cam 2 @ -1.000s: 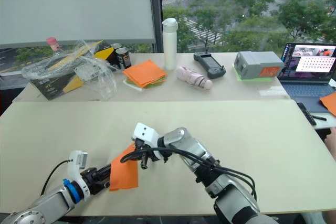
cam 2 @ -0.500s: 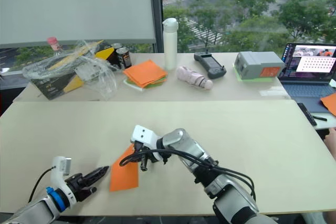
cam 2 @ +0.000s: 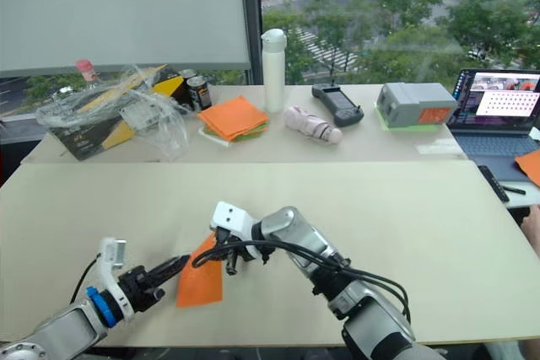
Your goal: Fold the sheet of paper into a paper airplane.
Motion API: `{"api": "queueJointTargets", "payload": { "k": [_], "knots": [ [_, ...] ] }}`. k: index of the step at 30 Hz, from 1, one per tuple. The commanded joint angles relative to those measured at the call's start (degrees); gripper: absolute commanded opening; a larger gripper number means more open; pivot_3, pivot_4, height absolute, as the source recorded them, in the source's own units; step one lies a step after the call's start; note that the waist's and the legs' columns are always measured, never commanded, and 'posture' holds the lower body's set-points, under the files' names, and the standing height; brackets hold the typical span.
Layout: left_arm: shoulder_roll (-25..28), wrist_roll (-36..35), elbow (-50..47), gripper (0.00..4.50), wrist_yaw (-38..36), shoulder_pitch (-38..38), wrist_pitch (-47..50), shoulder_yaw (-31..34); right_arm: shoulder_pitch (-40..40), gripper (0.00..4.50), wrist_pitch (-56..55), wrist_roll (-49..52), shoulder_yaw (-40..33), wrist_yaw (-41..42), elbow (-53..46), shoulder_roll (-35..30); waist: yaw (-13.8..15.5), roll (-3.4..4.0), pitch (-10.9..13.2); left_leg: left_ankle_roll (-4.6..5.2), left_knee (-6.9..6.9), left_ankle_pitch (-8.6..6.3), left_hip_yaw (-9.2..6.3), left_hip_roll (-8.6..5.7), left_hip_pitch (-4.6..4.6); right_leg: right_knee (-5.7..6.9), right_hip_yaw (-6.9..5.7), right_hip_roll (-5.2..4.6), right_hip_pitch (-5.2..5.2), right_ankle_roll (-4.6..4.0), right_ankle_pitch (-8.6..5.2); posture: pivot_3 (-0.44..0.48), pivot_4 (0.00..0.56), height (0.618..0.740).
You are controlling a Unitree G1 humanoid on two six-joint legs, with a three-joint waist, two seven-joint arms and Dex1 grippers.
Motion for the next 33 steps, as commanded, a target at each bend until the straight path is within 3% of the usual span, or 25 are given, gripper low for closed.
{"api": "queueJointTargets", "payload": {
  "k": [1,14,33],
  "knots": [
    [0.04,3.9,1.56,0.02,-1.36,-0.91,-1.14,-2.32,0.4,0.0,0.15,0.42,-1.18,-0.46,-2.54,-0.27,0.03,0.0,0.0,0.0,0.0,0.0,0.0,0.0,-0.01,0.0,0.0,0.0,0.0,0.0,0.0,0.0,0.15,0.74],
    [-1.63,8.7,5.03,0.02,-3.84,-4.1,-0.8,-5.91,4.31,0.0,10.66,6.06,-3.45,1.64,-14.03,-4.69,0.18,-0.01,0.0,0.0,0.0,0.0,-0.01,-0.01,-0.01,0.0,0.0,-0.04,0.01,0.0,0.0,0.0,0.15,0.74],
    [-0.93,8.76,3.63,0.02,-5.14,-0.63,0.62,-3.46,3.63,0.0,7.74,4.3,-2.99,-2.95,-6.48,-2.79,0.03,-0.01,-0.01,0.01,0.0,0.0,0.0,0.0,0.06,0.0,0.0,-0.03,0.04,0.0,0.0,0.0,0.15,0.74]
  ]
}}
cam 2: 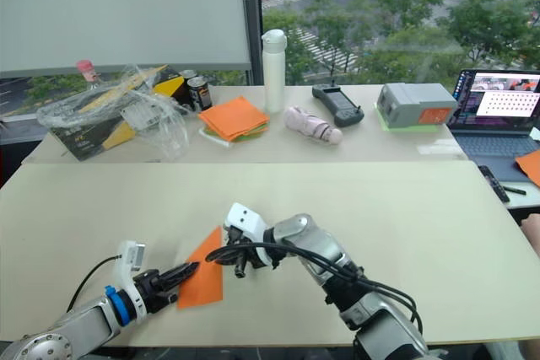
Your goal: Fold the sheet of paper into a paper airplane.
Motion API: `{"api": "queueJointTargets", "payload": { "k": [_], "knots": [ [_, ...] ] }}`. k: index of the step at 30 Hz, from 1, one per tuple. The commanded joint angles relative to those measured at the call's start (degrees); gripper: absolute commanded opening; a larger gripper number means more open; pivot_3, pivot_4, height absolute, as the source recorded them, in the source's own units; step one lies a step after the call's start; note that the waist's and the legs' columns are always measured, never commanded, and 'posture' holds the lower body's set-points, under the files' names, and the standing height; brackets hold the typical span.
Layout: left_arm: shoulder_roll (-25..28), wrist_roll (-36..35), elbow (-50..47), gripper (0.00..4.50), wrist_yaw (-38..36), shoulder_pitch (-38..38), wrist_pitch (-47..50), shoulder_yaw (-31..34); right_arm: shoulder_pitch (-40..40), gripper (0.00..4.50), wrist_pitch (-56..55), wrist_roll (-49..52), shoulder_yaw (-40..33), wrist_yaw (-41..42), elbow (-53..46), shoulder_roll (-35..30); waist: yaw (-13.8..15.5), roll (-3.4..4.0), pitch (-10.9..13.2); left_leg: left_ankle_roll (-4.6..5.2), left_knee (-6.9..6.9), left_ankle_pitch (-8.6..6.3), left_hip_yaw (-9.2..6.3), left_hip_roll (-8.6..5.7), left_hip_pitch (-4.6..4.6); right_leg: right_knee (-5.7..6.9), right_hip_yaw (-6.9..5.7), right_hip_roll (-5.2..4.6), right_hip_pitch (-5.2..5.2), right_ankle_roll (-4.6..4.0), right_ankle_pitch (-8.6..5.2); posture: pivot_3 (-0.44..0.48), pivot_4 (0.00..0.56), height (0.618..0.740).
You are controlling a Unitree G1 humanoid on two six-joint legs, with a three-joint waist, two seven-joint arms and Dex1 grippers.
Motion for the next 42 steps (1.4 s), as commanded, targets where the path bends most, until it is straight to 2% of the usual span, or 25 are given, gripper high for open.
{"api": "queueJointTargets", "payload": {
  "k": [1,22,33,42],
  "knots": [
    [0.41,0.88,-0.06,0.02,0.62,1.64,1.19,0.14,-0.9,0.0,-1.35,-0.34,-0.8,-1.07,1.08,0.4,-0.02,0.0,0.0,0.0,0.0,0.0,0.0,0.0,0.0,0.0,0.0,0.0,0.0,0.0,0.0,0.0,0.15,0.74],
    [0.46,1.39,0.27,0.02,0.06,1.39,1.0,0.2,-6.05,0.0,-7.51,-2.85,-5.8,-9.74,13.95,5.13,-0.03,0.01,0.0,0.0,-0.01,0.0,0.02,0.01,0.08,0.06,0.02,0.0,0.03,0.0,0.0,0.0,0.15,0.74],
    [0.08,1.32,0.58,0.02,0.38,0.55,1.18,0.3,-7.04,0.0,-8.95,-3.87,-6.23,-9.52,16.09,5.94,-0.02,0.01,0.0,0.0,-0.01,0.0,0.02,0.01,0.11,0.08,0.02,0.01,0.05,0.0,0.0,0.0,0.15,0.74],
    [-0.15,1.2,0.67,0.02,0.63,0.26,1.49,0.69,-4.85,0.0,-10.1,-5.52,-1.98,-4.04,12.12,3.49,-0.02,0.01,0.0,0.0,-0.01,0.0,0.02,0.01,0.12,0.08,0.02,0.0,0.06,0.0,0.0,0.0,0.15,0.74]
  ]
}}
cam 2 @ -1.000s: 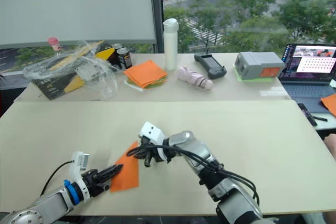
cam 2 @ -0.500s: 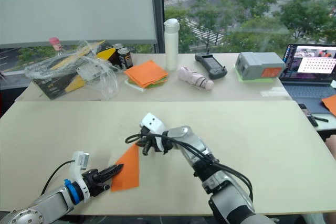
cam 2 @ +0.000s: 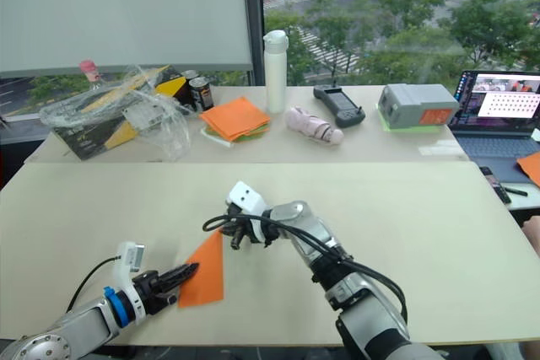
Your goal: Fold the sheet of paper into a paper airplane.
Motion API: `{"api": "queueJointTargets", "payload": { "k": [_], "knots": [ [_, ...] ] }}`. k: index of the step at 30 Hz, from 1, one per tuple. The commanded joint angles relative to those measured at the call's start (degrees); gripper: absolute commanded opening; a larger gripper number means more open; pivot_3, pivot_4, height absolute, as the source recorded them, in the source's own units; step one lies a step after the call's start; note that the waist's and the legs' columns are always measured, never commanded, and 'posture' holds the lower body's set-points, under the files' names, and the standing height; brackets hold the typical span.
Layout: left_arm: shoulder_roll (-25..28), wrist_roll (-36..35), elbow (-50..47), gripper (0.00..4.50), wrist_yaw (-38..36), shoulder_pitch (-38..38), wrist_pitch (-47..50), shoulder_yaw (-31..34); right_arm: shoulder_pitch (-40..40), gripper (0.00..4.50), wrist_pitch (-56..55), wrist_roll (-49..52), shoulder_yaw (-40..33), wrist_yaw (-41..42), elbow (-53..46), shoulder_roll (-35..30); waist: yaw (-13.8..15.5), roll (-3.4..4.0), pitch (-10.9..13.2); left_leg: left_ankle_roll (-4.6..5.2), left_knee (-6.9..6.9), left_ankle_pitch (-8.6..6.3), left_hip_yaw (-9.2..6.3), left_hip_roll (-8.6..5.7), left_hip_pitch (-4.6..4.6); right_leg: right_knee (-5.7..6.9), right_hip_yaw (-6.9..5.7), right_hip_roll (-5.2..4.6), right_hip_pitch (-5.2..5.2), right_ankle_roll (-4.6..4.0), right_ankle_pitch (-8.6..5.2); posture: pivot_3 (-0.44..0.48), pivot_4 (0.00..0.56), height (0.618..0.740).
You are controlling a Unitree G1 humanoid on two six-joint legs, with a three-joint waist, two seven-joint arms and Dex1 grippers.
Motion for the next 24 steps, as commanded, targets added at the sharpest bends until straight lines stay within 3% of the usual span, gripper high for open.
{"api": "queueJointTargets", "payload": {
  "k": [1,24],
  "knots": [
    [0.0,0.95,0.79,0.02,0.93,0.43,0.68,0.17,1.24,0.0,-0.98,-1.09,2.78,2.28,-2.25,-0.74,-0.01,0.0,0.0,0.0,0.0,0.0,0.0,0.0,0.0,0.0,0.0,0.0,0.0,0.0,0.0,0.0,0.15,0.74],
    [-0.33,1.13,0.86,0.02,0.85,0.45,0.62,0.32,2.92,0.0,-3.47,-2.36,3.82,4.58,-11.49,-3.1,0.03,0.0,0.0,0.0,-0.01,0.0,-0.01,0.01,-0.02,-0.02,0.0,0.0,-0.02,0.0,0.0,0.0,0.15,0.74]
  ]
}}
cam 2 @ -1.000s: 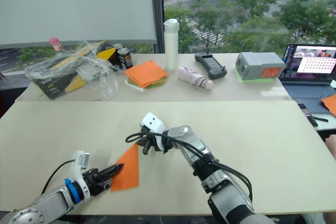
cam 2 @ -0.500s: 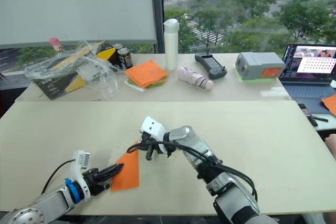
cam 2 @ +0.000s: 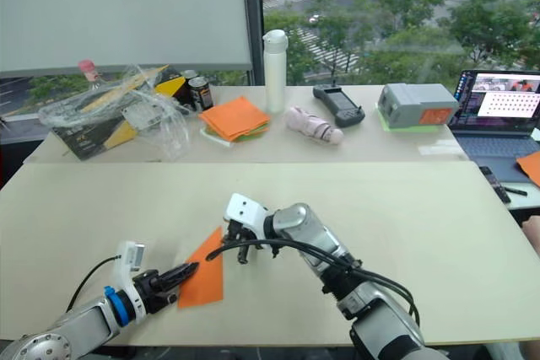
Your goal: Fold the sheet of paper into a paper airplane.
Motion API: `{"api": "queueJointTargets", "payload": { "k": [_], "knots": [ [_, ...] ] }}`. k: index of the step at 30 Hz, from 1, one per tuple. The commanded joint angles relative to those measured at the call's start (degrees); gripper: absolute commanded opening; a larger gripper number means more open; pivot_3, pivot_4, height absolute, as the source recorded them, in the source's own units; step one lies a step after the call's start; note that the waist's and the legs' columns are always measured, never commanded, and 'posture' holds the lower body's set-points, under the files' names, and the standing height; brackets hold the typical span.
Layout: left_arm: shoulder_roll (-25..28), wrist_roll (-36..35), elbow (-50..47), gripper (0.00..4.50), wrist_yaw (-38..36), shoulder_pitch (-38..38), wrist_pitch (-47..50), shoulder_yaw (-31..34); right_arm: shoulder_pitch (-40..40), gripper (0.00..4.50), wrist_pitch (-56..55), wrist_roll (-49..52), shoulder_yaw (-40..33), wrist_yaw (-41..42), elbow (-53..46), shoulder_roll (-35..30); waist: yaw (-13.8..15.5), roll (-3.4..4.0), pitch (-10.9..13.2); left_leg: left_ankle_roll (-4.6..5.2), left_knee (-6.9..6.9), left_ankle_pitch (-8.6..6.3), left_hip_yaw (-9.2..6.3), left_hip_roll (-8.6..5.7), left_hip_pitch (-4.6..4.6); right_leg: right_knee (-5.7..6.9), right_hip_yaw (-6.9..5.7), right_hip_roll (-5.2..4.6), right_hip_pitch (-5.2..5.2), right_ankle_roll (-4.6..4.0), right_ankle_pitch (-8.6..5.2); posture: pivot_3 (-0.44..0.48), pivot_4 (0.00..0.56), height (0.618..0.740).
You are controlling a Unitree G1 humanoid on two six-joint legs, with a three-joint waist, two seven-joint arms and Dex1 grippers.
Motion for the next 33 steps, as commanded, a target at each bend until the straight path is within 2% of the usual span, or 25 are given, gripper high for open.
{"api": "queueJointTargets", "payload": {
  "k": [1,10,18,33],
  "knots": [
    [0.0,1.11,0.81,0.02,0.74,0.56,0.53,0.01,0.12,0.0,0.79,1.17,-0.36,0.57,-3.29,0.67,0.01,0.0,0.0,0.0,0.0,0.0,-0.01,0.0,0.0,0.0,0.0,0.01,0.0,0.0,0.0,0.0,0.15,0.74],
    [0.03,1.09,0.52,0.02,0.73,0.96,0.47,0.16,0.35,0.0,1.39,2.28,-0.66,0.83,-4.91,1.49,0.01,0.0,0.0,0.0,0.0,0.0,-0.01,0.0,-0.01,-0.01,0.0,-0.01,0.0,0.0,0.0,0.0,0.15,0.74],
    [0.22,0.68,0.12,0.02,0.94,1.12,0.7,0.54,1.0,0.0,-0.34,0.02,1.23,0.26,-2.13,1.29,0.0,0.0,0.0,0.0,0.0,0.0,0.0,0.0,0.0,-0.01,0.0,0.0,0.0,0.0,0.0,0.0,0.15,0.74],
    [0.31,0.51,-0.1,0.02,1.09,1.14,1.1,0.48,2.96,0.0,0.15,0.08,5.13,6.83,-3.27,-1.94,0.01,0.0,0.0,0.0,-0.01,0.0,0.0,0.0,0.02,-0.03,0.0,0.0,0.02,0.0,0.0,0.0,0.15,0.74]
  ]
}}
